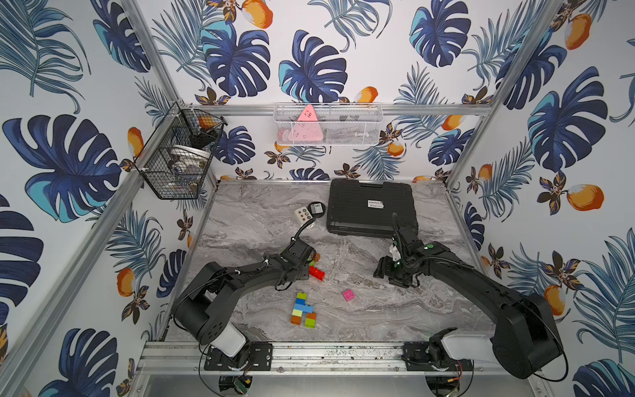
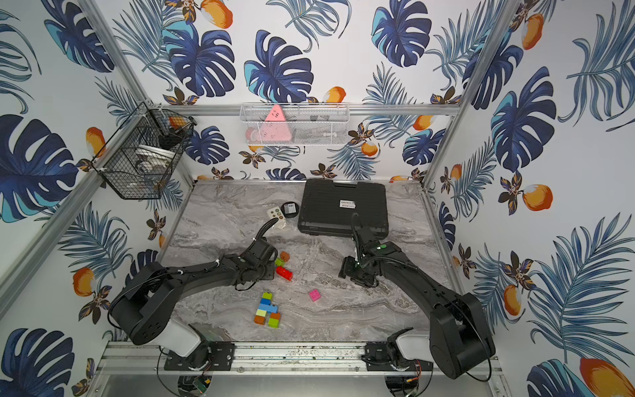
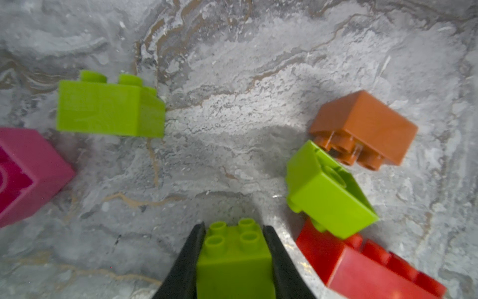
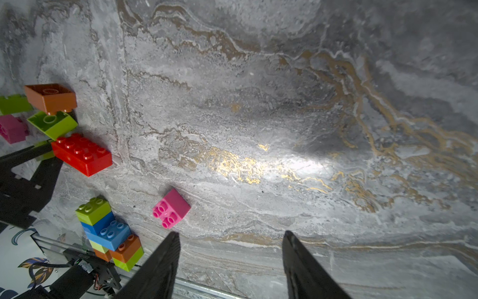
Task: Assemble the letter h with lego
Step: Pick up the lego brick from the center of the board.
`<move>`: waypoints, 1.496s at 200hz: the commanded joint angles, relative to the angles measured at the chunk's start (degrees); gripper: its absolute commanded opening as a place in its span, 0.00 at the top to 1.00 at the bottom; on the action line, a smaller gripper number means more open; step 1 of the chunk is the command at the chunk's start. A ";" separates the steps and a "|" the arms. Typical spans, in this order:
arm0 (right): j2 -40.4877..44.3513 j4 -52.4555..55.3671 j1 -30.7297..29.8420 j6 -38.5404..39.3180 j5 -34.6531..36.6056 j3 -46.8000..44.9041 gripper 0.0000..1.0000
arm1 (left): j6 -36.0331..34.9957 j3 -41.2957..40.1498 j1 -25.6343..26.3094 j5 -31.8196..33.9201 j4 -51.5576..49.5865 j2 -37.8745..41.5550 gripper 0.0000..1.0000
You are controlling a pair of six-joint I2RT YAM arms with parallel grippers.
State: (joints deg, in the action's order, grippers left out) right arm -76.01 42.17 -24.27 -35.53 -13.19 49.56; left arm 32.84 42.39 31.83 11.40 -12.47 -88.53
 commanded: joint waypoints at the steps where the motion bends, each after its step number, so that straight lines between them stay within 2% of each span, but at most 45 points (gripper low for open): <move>1: -0.20 1.15 -0.21 2.21 -1.50 1.80 0.35 | -2.02 -1.63 -0.10 -3.40 2.93 4.01 0.70; 35: 0.03 3.02 -0.16 6.39 -10.36 5.14 0.34 | -5.32 -6.75 0.75 -12.89 13.21 14.40 0.67; 71: -0.94 1.07 -0.33 3.40 -22.25 6.78 0.34 | -9.26 -13.16 3.93 -25.41 27.84 22.34 0.67; 91: -1.94 -1.63 -0.34 0.31 -27.89 6.88 0.34 | -10.59 -15.23 6.37 -31.15 34.88 22.34 0.67; 131: -3.81 -7.82 -0.51 -7.37 -35.51 6.29 0.33 | -13.02 -15.05 10.65 -40.78 43.26 16.41 0.66; 151: -5.31 -6.17 -1.48 -7.16 -35.55 7.66 0.34 | -13.52 -15.20 12.14 -42.57 45.67 14.53 0.67; 188: -7.88 -7.11 -9.00 -8.48 -34.62 7.73 0.37 | -14.89 -14.44 13.93 -44.08 46.01 12.73 0.68; 223: -8.93 -7.19 -11.73 -8.38 -34.43 7.49 0.51 | -15.70 -14.55 14.04 -42.31 44.67 13.58 0.67; 253: -8.10 -6.12 -12.83 -7.33 -33.57 7.42 0.69 | -16.01 -14.28 14.04 -41.68 43.74 13.37 0.65; 280: -7.56 -6.72 -12.86 -7.50 -34.54 6.67 0.70 | -16.25 -14.98 14.04 -40.54 44.26 14.17 0.63; 299: -7.92 -6.83 -12.89 -6.82 -36.24 6.10 0.55 | -16.31 -15.32 14.04 -40.34 44.53 15.03 0.63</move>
State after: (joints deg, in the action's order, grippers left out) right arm -83.88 35.86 -36.69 -42.98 -44.10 56.18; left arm 17.96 27.11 45.82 -30.52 26.35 -74.48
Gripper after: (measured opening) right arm 0.347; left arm 0.371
